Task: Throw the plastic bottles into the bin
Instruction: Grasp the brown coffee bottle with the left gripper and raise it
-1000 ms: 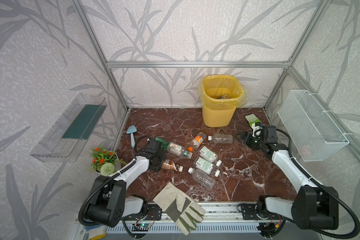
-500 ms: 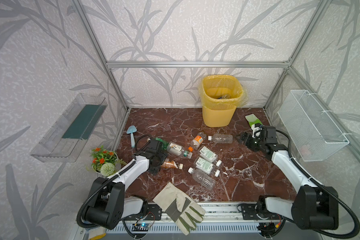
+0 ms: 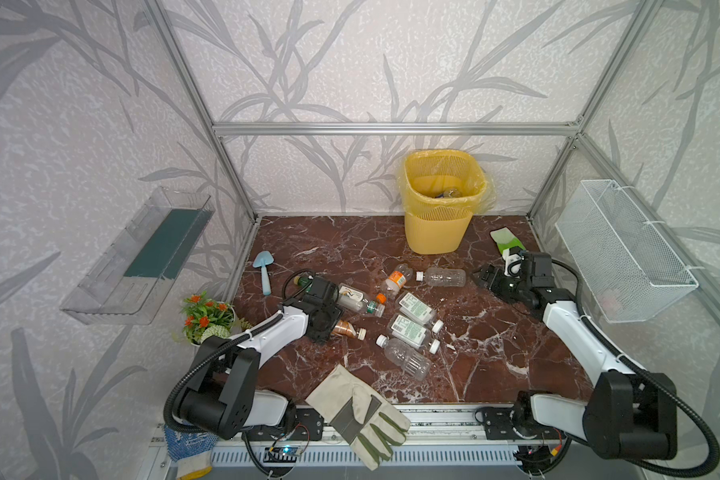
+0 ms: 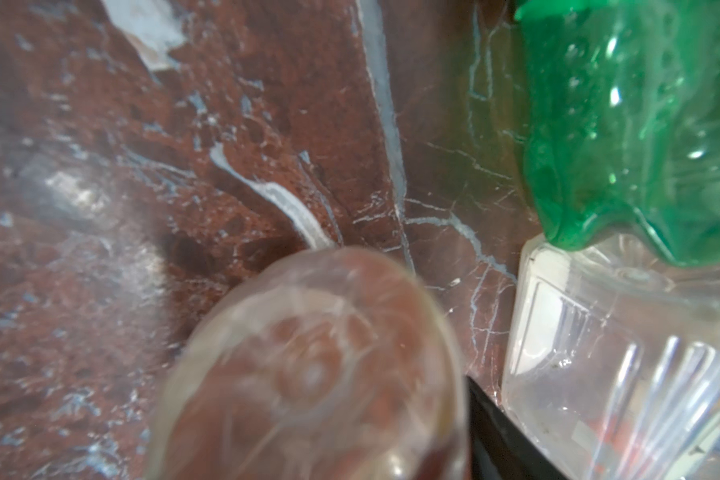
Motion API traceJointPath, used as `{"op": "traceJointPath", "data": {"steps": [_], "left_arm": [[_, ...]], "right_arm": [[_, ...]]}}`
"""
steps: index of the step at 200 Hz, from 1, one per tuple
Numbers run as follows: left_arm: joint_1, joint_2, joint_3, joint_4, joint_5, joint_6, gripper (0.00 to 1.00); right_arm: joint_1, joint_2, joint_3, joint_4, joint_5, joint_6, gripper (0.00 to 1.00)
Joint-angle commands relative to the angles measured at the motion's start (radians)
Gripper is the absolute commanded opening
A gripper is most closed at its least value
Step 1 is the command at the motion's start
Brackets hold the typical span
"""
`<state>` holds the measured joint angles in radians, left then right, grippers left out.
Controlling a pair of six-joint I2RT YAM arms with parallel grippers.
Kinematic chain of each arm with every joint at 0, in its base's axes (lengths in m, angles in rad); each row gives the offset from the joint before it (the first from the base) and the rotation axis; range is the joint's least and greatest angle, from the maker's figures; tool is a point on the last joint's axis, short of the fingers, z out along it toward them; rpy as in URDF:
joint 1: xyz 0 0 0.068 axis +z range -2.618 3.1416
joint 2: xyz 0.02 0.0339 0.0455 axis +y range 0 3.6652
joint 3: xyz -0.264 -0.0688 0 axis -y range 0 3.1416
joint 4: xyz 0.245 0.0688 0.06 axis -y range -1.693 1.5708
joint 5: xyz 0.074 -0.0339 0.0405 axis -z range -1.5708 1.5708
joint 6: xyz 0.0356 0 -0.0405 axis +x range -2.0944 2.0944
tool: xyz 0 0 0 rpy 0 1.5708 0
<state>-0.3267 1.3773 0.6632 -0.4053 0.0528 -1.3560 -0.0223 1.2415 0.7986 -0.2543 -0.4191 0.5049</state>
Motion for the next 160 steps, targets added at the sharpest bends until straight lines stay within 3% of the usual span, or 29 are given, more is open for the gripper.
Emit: {"op": "traceJointPath", "data": {"steps": [1, 28, 82, 160], "left_arm": [[-0.001, -0.026, -0.011, -0.013, -0.034, -0.009, 0.63], [0.015, -0.092, -0.009, -0.041, -0.061, 0.030, 0.57], [0.085, -0.280, 0.015, -0.084, -0.173, 0.167, 0.56], [0.105, -0.183, 0.223, -0.003, -0.062, 0.274, 0.54]], "right_arm": [[-0.002, -0.014, -0.007, -0.014, 0.008, -0.012, 0.91], [-0.002, -0.011, -0.006, -0.011, 0.001, -0.016, 0.91], [-0.002, 0.013, -0.046, -0.022, -0.014, -0.039, 0.91], [0.006, 0.078, -0.136, 0.045, -0.068, -0.005, 0.91]]}}
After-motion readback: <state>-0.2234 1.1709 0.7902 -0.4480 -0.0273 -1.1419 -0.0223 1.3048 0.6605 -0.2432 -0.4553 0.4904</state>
